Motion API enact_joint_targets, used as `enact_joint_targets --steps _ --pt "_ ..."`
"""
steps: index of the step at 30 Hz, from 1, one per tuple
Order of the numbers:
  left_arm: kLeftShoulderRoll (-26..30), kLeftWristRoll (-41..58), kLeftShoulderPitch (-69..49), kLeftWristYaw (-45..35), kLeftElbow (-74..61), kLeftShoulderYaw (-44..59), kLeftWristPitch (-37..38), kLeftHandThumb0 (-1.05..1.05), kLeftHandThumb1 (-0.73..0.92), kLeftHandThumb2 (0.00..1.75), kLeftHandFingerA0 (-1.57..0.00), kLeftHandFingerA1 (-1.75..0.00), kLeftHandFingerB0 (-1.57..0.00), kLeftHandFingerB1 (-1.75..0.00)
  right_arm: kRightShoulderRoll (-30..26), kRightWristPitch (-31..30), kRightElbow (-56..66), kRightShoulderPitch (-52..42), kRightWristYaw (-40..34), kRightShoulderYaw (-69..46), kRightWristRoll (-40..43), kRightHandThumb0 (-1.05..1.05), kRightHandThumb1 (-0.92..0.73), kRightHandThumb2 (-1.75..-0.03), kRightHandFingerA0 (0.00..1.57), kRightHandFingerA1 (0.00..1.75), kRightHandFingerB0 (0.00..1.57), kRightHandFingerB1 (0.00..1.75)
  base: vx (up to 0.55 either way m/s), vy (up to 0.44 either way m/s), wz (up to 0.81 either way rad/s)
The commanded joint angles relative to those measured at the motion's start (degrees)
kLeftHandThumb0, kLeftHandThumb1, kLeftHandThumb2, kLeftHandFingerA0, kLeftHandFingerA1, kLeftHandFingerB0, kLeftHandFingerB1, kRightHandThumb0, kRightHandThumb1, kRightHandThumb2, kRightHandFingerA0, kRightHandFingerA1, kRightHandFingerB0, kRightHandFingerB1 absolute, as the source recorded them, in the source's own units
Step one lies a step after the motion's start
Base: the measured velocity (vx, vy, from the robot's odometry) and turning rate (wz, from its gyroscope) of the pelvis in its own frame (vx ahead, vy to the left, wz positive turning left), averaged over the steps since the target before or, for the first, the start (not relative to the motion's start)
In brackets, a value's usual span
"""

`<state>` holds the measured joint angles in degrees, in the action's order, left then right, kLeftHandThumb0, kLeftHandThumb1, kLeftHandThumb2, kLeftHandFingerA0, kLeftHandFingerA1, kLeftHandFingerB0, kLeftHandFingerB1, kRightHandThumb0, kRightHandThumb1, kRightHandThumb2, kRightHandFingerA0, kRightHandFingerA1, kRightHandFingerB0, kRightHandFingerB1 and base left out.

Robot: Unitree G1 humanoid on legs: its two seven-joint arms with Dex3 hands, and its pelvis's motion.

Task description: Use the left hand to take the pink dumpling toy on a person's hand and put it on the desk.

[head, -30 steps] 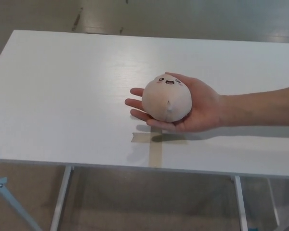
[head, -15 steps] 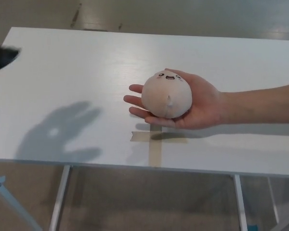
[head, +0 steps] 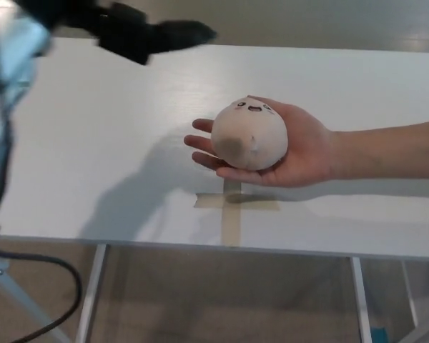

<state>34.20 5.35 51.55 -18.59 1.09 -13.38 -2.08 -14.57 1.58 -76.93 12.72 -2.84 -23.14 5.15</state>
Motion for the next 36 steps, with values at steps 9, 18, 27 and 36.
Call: enact_joint_targets --steps 9,18,27,36 --pt "-8.8 -17.2 10.7 -7.1 18.4 -17.6 -11.0 -0.66 0.40 0.71 -0.24 -0.41 -0.17 -0.36 -0.6 -1.4 -0.3 0.8 0.4 -0.1 0.4 -0.30 -0.60 -0.57 0.68 0.48 0.58 0.44 0.00 0.000 0.00" --pt "-12.5 -22.6 9.8 -7.0 21.9 -21.5 -13.0 -0.30 0.20 0.82 -0.06 -0.50 -0.06 -0.49 -0.4 -1.3 -0.2 0.9 0.5 -0.2 0.5 -0.29 -0.60 -0.57 0.68 0.48 0.57 0.44 0.00 0.000 0.00" --pt "-13.5 -26.5 7.9 -7.4 22.8 -22.5 -12.7 -0.30 0.19 0.82 -0.08 -0.51 -0.07 -0.49 -0.6 -0.9 -0.2 1.0 0.8 0.3 0.1 -0.29 -0.60 -0.57 0.68 0.48 0.56 0.43 0.00 0.000 0.00" --pt "-14.0 -29.7 5.6 -8.6 23.2 -23.4 -12.6 -0.30 0.20 0.83 -0.06 -0.50 -0.06 -0.49 -0.6 -1.2 -0.2 1.2 1.1 0.4 0.2 -0.28 -0.60 -0.57 0.67 0.48 0.55 0.43 0.00 0.000 0.00"
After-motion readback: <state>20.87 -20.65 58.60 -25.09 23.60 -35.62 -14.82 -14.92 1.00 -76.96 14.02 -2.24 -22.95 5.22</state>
